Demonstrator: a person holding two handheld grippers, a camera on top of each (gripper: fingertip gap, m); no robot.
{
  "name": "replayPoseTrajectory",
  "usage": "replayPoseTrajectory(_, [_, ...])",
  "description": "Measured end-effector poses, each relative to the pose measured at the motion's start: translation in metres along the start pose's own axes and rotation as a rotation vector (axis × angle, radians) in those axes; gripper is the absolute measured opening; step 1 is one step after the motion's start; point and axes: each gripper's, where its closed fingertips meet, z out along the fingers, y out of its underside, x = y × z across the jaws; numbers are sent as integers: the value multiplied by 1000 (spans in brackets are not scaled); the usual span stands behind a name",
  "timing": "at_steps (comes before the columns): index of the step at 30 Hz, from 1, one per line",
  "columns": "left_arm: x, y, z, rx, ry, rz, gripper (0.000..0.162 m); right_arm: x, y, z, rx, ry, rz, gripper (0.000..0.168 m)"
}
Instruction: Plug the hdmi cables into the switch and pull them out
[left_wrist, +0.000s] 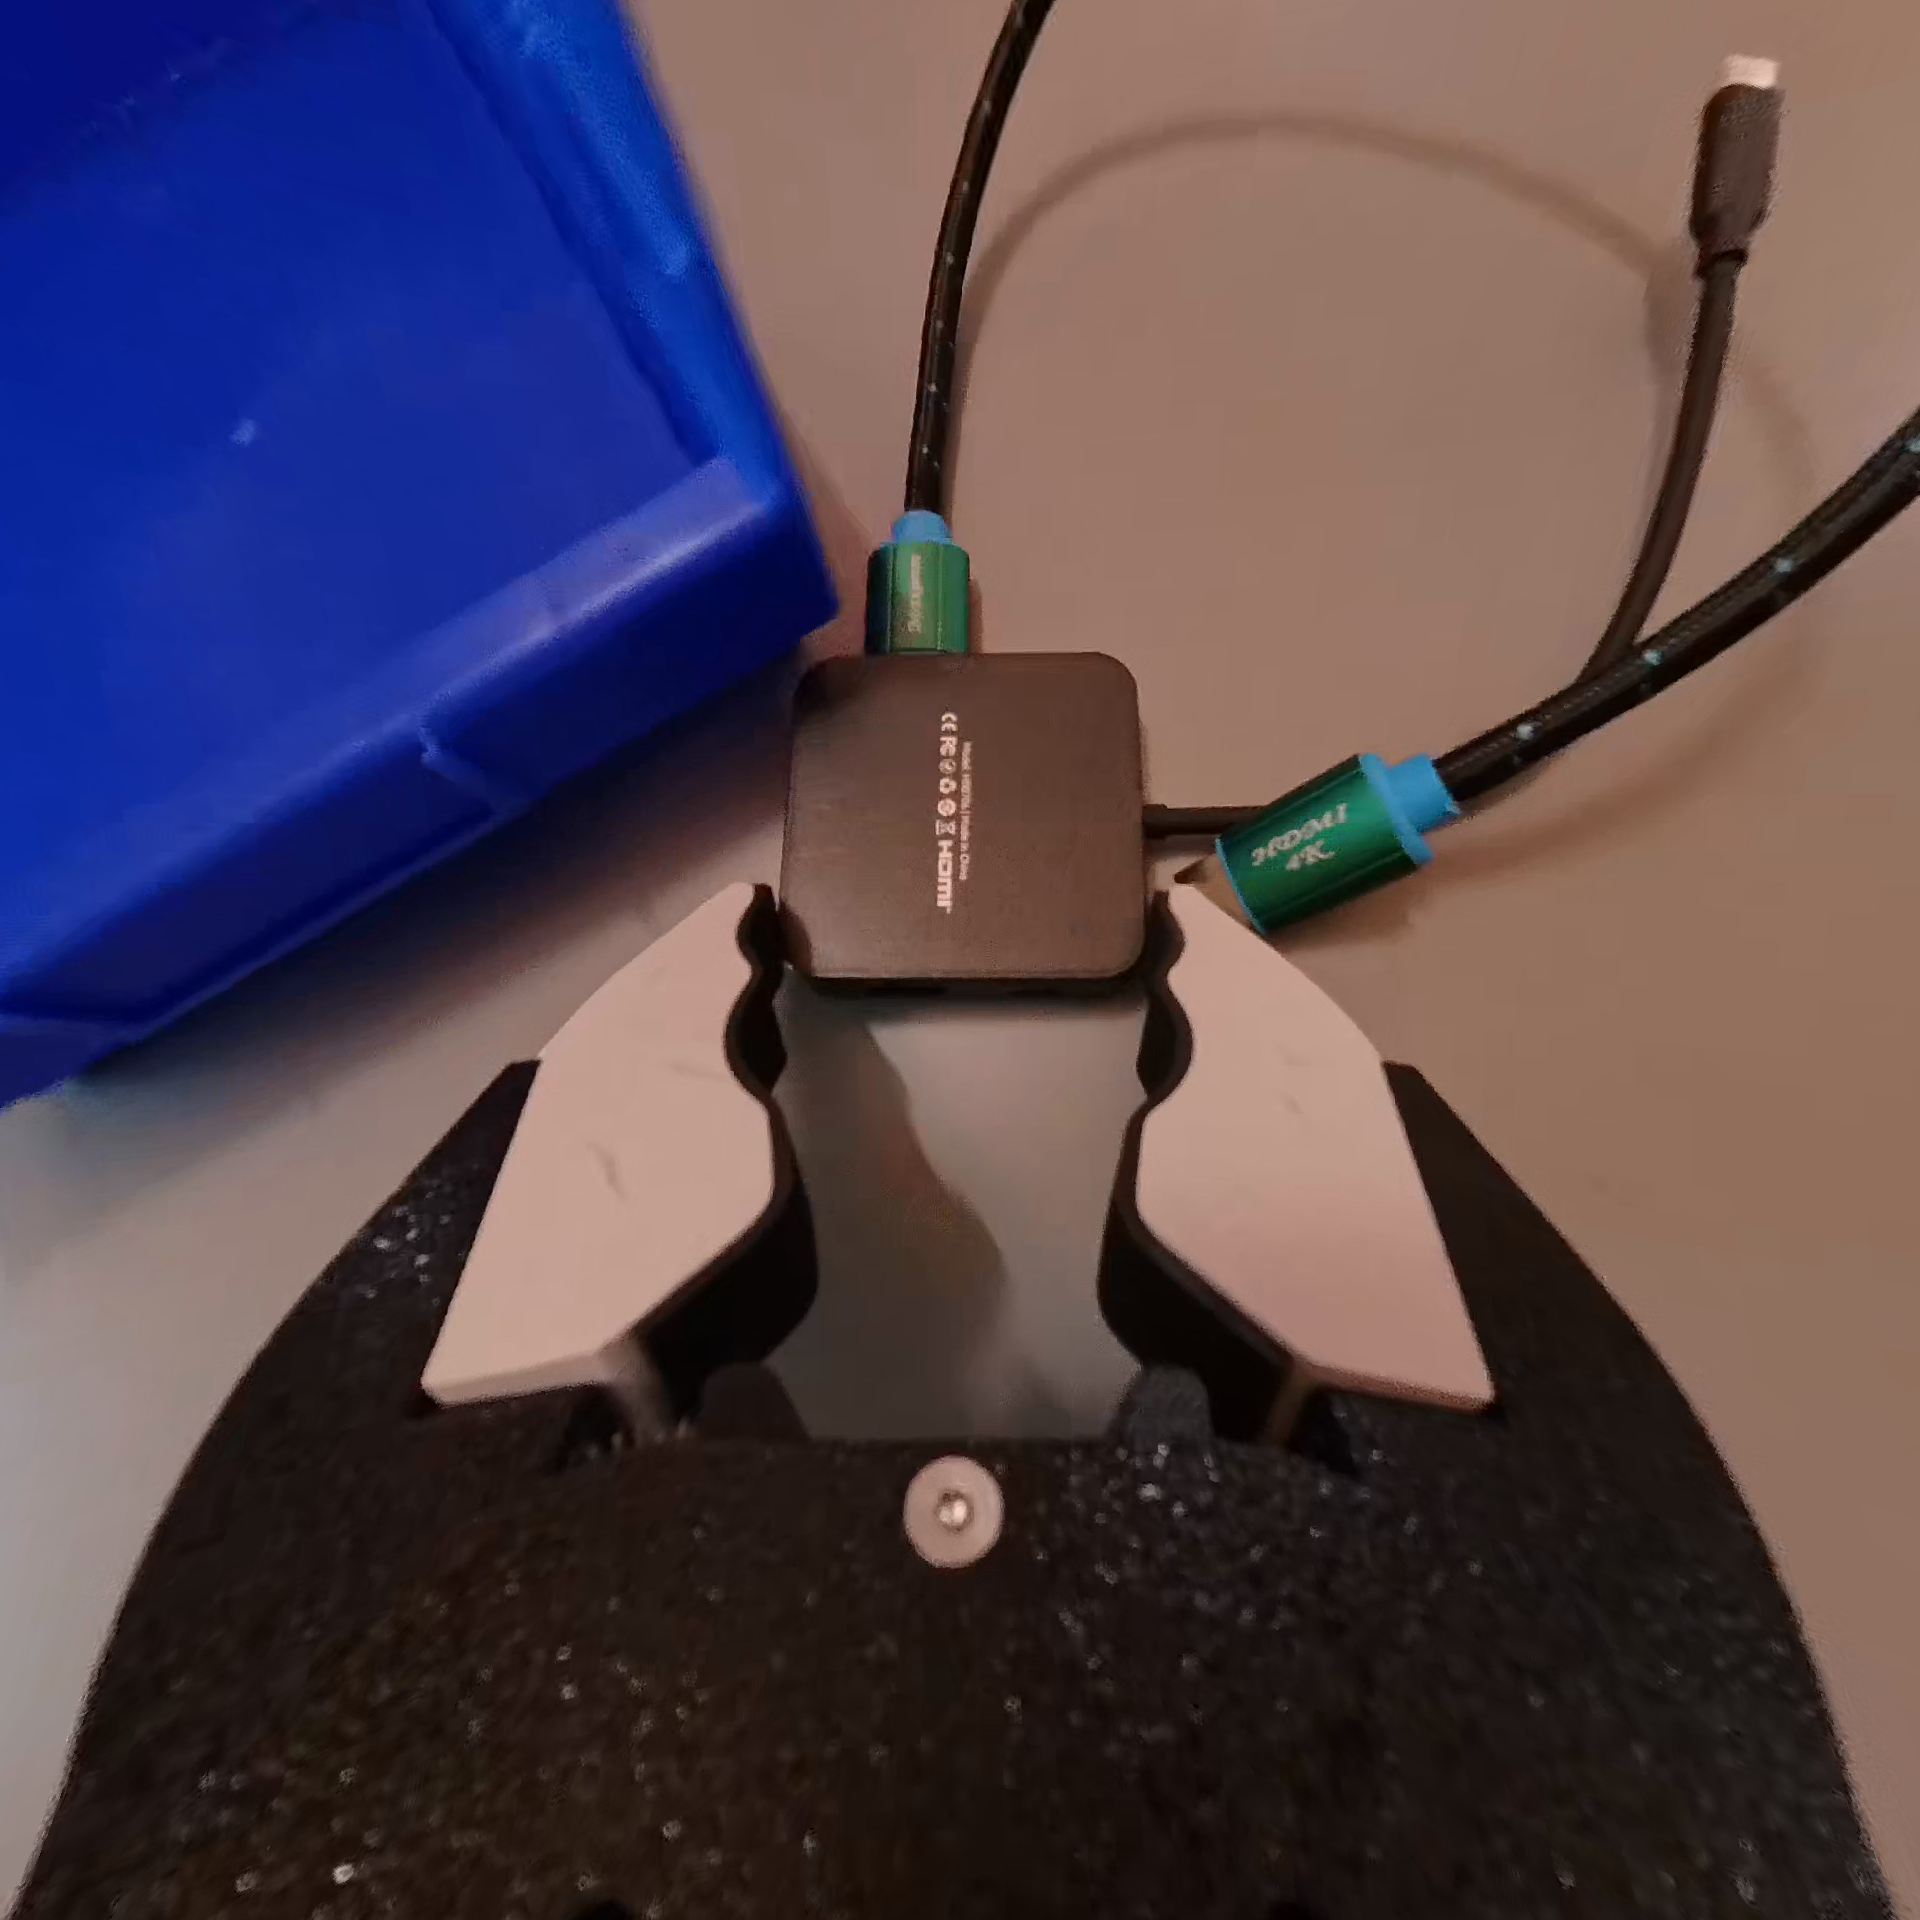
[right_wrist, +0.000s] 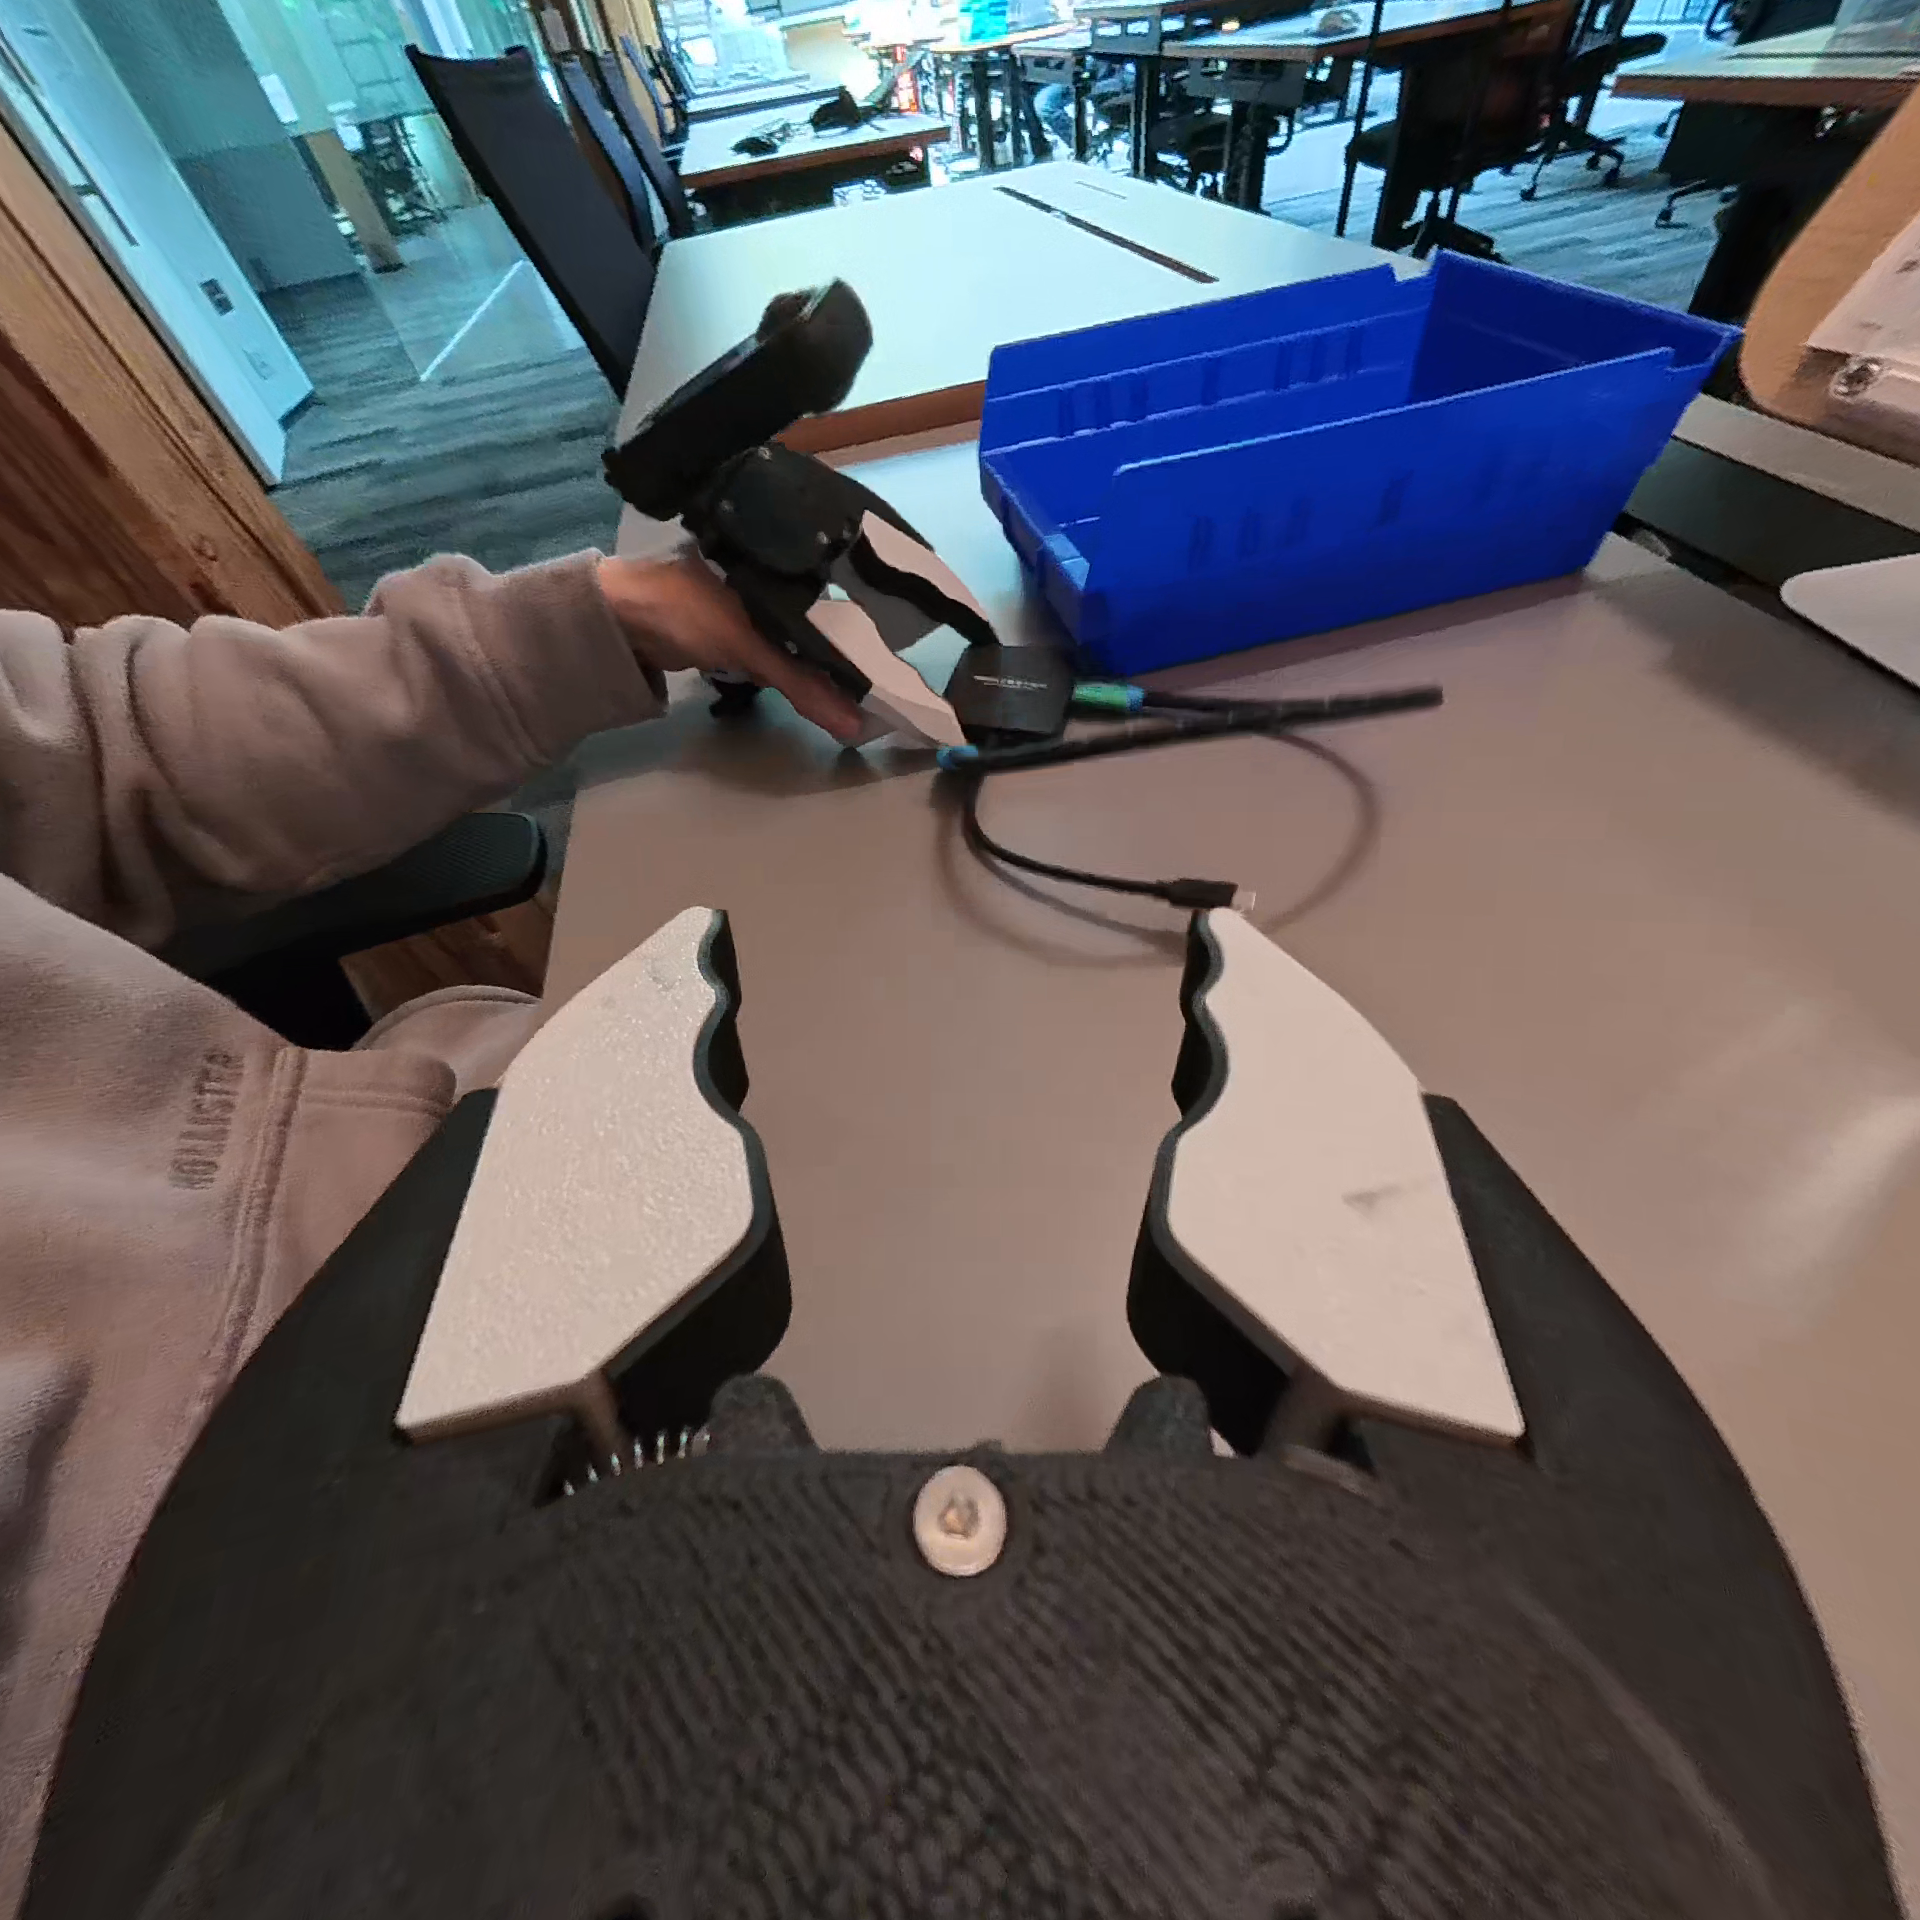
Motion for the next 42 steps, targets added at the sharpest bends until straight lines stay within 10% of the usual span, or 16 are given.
replayPoseTrajectory(1, [7,-4,-2,20,-14,59,67,-2,-2,1,1,-3,-2,82])
replayPoseTrajectory(8, [61,-77,-48,179,-461,772,66,-10,-27,2,70,60,29,75])
replayPoseTrajectory(16, [161,-143,-78,522,-510,1257,66,3,-5,32,91,-31,191,78])
replayPoseTrajectory(19, [197,-156,-88,706,-381,1260,66,1,-2,31,143,-136,249,74])
replayPoseTrajectory(24, [211,-167,-89,865,-151,1137,66,-17,-12,14,246,-381,327,20])
replayPoseTrajectory(32, [199,-172,-73,860,10,876,73,-14,-14,21,228,-526,792,18])
replayPoseTrajectory(42, [195,-158,-52,634,175,839,72,-12,0,33,149,-442,790,18])
